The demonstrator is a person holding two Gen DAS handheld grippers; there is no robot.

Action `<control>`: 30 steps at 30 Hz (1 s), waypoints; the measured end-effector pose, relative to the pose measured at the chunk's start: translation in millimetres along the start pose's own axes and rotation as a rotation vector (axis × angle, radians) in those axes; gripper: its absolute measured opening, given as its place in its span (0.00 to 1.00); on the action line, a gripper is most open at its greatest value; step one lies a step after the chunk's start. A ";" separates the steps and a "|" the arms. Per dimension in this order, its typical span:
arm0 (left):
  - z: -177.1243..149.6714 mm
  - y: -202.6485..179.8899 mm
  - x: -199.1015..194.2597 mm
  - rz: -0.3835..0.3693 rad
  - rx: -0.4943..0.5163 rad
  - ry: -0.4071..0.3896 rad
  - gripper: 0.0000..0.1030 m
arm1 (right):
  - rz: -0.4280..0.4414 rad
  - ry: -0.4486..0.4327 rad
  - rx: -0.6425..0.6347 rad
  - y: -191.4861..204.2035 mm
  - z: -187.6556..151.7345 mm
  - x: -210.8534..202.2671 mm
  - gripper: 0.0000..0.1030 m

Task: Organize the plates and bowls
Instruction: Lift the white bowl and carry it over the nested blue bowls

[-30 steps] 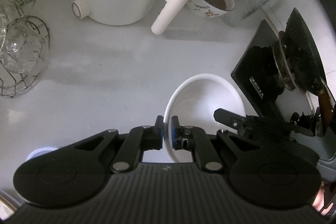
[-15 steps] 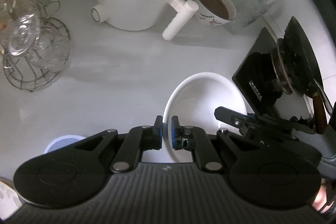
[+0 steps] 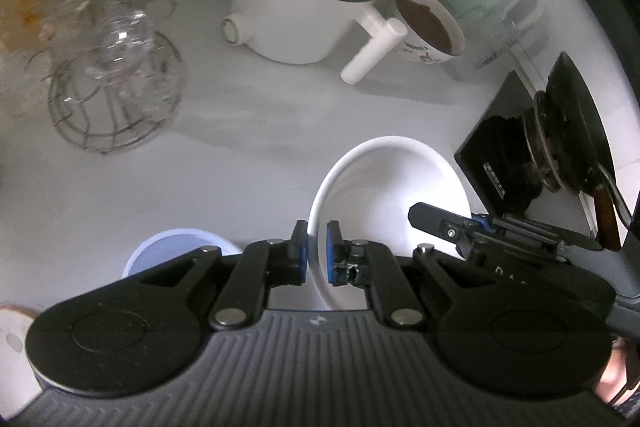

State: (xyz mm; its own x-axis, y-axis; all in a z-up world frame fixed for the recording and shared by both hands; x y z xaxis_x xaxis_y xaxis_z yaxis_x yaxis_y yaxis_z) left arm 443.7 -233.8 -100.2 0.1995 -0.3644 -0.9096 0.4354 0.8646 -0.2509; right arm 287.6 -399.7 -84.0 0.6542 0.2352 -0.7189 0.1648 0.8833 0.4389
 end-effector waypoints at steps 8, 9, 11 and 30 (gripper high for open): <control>-19.8 36.4 -26.4 0.019 -0.089 -0.046 0.08 | 0.048 0.036 -0.079 33.9 -1.1 9.6 0.10; -23.0 41.9 -29.6 0.023 -0.105 -0.055 0.08 | 0.056 0.042 -0.091 38.6 -0.9 11.4 0.10; -29.4 52.6 -34.6 0.031 -0.141 -0.067 0.08 | 0.073 0.056 -0.112 46.8 -1.3 15.3 0.10; -76.4 131.5 -10.7 0.135 -0.342 -0.064 0.09 | 0.083 0.213 -0.320 102.4 -34.1 95.1 0.12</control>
State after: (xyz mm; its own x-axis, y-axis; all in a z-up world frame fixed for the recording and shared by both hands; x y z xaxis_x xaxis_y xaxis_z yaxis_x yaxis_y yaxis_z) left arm 431.7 -89.7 -148.8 0.2948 -0.2506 -0.9221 0.0852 0.9681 -0.2358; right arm 341.5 -273.1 -125.8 0.4824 0.3600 -0.7985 -0.1429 0.9318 0.3337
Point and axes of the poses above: each gripper's, at about its wrist camera, not at the fingertips, and x roughly the way its jaws point, y to its left, z to its top, the point moved 2 cm from there along x, roughly the way its jaws point, and after that the axes turned 8 degrees about z, right-handed, at the moved point
